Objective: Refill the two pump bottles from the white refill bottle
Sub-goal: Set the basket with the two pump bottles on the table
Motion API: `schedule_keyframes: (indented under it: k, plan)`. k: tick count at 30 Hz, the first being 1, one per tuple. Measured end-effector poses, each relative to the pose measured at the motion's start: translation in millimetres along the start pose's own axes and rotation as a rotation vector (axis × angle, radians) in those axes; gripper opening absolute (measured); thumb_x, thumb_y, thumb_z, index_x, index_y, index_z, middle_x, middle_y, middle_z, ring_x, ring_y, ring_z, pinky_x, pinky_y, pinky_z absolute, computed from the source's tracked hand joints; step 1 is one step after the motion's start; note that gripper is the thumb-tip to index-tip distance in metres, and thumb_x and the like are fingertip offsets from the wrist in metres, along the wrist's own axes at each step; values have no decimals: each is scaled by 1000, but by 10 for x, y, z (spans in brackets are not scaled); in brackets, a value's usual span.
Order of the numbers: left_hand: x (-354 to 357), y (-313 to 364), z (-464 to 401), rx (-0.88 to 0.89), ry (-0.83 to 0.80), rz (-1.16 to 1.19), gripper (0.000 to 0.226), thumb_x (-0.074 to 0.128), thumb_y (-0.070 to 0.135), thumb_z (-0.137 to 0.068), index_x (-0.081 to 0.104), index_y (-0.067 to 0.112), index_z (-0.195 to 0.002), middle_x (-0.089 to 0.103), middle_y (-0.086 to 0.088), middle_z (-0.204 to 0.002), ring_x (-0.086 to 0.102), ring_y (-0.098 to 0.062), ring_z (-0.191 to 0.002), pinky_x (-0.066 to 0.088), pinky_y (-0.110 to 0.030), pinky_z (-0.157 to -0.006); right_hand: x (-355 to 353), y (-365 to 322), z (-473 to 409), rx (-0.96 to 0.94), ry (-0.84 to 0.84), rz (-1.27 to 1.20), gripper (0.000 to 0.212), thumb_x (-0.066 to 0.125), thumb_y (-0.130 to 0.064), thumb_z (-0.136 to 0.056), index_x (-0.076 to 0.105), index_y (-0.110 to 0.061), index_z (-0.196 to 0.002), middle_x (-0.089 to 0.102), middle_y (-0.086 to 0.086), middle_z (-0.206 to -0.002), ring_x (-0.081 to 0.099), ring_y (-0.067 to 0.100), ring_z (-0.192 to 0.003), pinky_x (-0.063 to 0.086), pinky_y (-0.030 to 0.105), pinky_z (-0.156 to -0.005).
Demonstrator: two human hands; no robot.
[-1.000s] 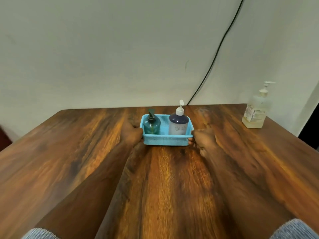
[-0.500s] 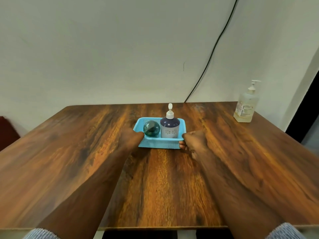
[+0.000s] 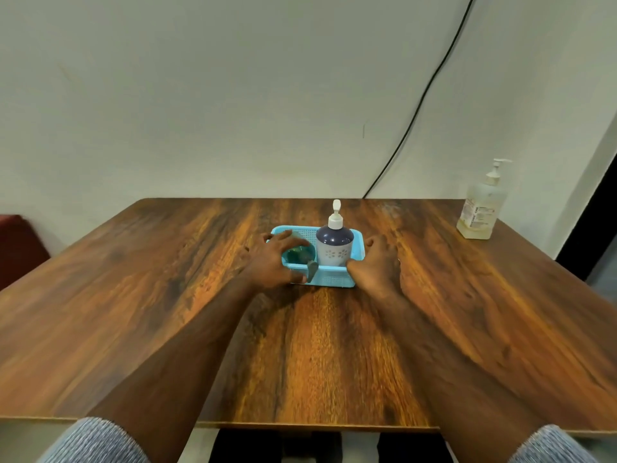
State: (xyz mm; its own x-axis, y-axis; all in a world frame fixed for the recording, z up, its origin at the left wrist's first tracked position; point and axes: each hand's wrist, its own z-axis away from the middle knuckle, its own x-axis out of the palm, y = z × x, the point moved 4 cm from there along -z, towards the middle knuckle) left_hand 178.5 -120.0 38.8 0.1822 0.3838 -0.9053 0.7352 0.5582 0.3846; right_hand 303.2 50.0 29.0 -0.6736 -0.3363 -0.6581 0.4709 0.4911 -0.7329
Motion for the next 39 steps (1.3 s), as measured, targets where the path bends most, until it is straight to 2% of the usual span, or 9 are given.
schedule_keyframes:
  k: [3, 10, 14, 17, 23, 26, 29, 31, 39]
  plan:
    - [36, 49, -37, 60, 25, -16, 53, 74, 42, -81, 54, 41, -131, 31, 4, -159, 15, -30, -147, 18, -56, -114, 26, -43, 35, -54, 16, -19, 62, 74, -20, -79, 48, -15, -135, 49, 10, -137, 48, 29, -123, 40, 31, -87]
    - [37, 81, -90, 142, 97, -37, 38, 70, 31, -88, 64, 30, -126, 40, 3, -153, 18, -26, -144, 19, -46, -111, 40, -57, 143, -119, 108, -97, 46, 75, -13, -76, 51, -16, -114, 55, 4, -117, 51, 18, -101, 33, 19, -64]
    - [42, 20, -102, 183, 146, 2, 36, 71, 35, -87, 66, 30, -122, 45, 3, -149, 22, -25, -142, 20, -45, -107, 74, -75, 213, -184, 113, -137, 38, 76, -10, -79, 53, -16, -108, 56, 0, -110, 52, 15, -101, 30, 8, -61]
    - [71, -32, -119, 196, 81, 22, 37, 72, 37, -86, 66, 30, -122, 43, 3, -150, 21, -23, -143, 24, -51, -111, 113, -92, 228, -216, 101, -164, 37, 76, -8, -78, 53, -17, -106, 56, -2, -109, 53, 14, -100, 33, 8, -63]
    - [-8, -65, -152, 205, 143, 159, 38, 73, 36, -87, 67, 27, -123, 50, 6, -143, 33, -14, -136, 25, -29, -101, 175, -70, 208, -228, 94, -166, 33, 77, -8, -79, 53, -19, -97, 57, -5, -103, 56, 11, -97, 35, 8, -60]
    - [-161, -66, -214, 199, 236, 450, 24, 68, 30, -92, 71, 19, -113, 65, 4, -123, 56, -4, -114, 47, -27, -94, 195, -55, 201, -241, 100, -161, 31, 77, -10, -80, 53, -20, -96, 57, -5, -103, 56, 10, -96, 37, 8, -58]
    - [-295, -57, -226, 105, 324, 688, 21, 61, 26, -97, 71, 9, -106, 72, -3, -100, 65, 6, -87, 46, -6, -73, 217, -44, 191, -248, 117, -164, 31, 78, -11, -80, 53, -20, -95, 58, -5, -103, 58, 11, -96, 39, 8, -60]
    - [-319, -122, -237, 35, 387, 747, 20, 61, 23, -97, 71, 6, -103, 74, -8, -94, 67, 4, -78, 46, -7, -69, 226, -43, 187, -244, 119, -163, 32, 79, -11, -80, 52, -20, -94, 58, -5, -105, 58, 11, -98, 42, 8, -63]
    - [-246, -301, -253, 18, 378, 602, 33, 73, 23, -88, 66, 14, -119, 69, 3, -114, 62, 6, -94, 44, -5, -69, 201, -51, 189, -226, 94, -165, 30, 77, -10, -80, 53, -19, -96, 57, -5, -106, 55, 9, -98, 38, 7, -58]
